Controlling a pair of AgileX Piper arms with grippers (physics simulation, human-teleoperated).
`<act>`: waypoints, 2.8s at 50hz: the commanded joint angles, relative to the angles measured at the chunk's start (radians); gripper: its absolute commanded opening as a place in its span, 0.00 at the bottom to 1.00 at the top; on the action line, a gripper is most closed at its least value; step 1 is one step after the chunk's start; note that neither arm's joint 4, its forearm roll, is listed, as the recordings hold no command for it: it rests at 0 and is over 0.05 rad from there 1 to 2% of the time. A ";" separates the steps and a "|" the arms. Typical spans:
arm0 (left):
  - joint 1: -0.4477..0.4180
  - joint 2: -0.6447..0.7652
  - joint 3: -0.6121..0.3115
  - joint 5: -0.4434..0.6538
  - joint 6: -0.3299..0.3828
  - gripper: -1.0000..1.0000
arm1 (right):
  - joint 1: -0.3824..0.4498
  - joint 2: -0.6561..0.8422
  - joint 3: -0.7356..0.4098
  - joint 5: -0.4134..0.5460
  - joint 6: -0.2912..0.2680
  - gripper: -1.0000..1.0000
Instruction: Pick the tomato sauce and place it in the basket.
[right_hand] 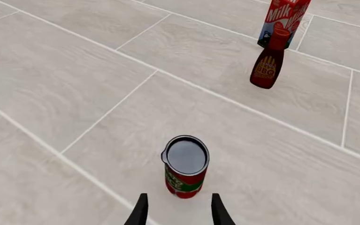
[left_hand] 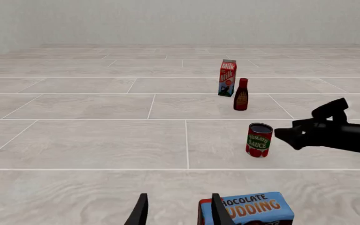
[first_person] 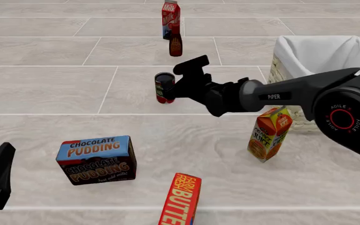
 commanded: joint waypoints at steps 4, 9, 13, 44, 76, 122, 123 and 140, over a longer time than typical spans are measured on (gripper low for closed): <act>0.000 0.000 0.000 0.000 0.000 1.00 | -0.002 0.025 -0.024 0.003 -0.004 1.00; 0.000 0.000 0.000 0.000 0.000 1.00 | 0.001 0.032 -0.032 0.005 -0.002 1.00; 0.000 0.000 0.000 0.000 0.000 1.00 | 0.001 0.038 -0.035 0.003 -0.003 1.00; 0.000 0.000 0.000 0.000 0.000 1.00 | -0.008 0.098 -0.103 0.027 -0.001 1.00; 0.000 0.000 0.000 0.000 0.000 1.00 | -0.012 0.170 -0.176 0.046 0.015 1.00; 0.000 0.000 0.000 0.000 0.000 1.00 | -0.026 0.215 -0.225 0.061 0.026 1.00; 0.000 0.000 0.000 0.000 0.000 1.00 | -0.026 0.216 -0.226 0.061 0.028 1.00; 0.000 0.000 0.000 0.000 0.000 1.00 | -0.033 0.242 -0.265 0.081 0.031 1.00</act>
